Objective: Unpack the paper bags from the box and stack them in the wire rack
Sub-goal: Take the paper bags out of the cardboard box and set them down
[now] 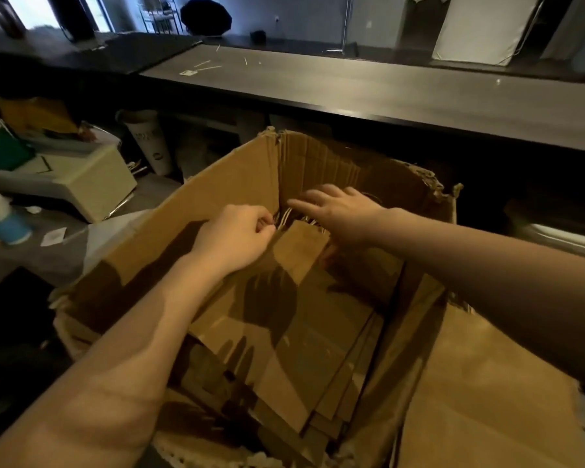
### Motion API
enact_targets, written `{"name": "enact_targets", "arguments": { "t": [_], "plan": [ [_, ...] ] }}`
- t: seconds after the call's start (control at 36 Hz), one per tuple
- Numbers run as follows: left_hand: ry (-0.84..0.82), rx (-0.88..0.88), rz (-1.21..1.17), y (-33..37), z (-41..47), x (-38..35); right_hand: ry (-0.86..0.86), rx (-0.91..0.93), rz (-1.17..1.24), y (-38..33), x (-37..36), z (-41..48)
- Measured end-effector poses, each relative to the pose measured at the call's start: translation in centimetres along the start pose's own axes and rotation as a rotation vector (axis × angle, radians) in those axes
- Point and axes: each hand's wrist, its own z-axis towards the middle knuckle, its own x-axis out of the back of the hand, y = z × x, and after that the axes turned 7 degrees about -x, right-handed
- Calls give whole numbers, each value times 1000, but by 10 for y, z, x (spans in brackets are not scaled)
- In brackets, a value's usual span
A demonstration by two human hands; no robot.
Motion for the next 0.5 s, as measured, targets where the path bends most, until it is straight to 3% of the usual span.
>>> {"name": "enact_targets", "arguments": {
  "t": [0.14,0.31,0.5],
  "plan": [
    [-112,-7,17,-10,3,-10,-230,-36,80,-4,-24,16],
    [-154,-22,32,-11,8,-9,-352,-60,115,0,-52,23],
    [-163,-46,71,-7,10,-9,-347,-68,72,1,-60,26]
  ]
}}
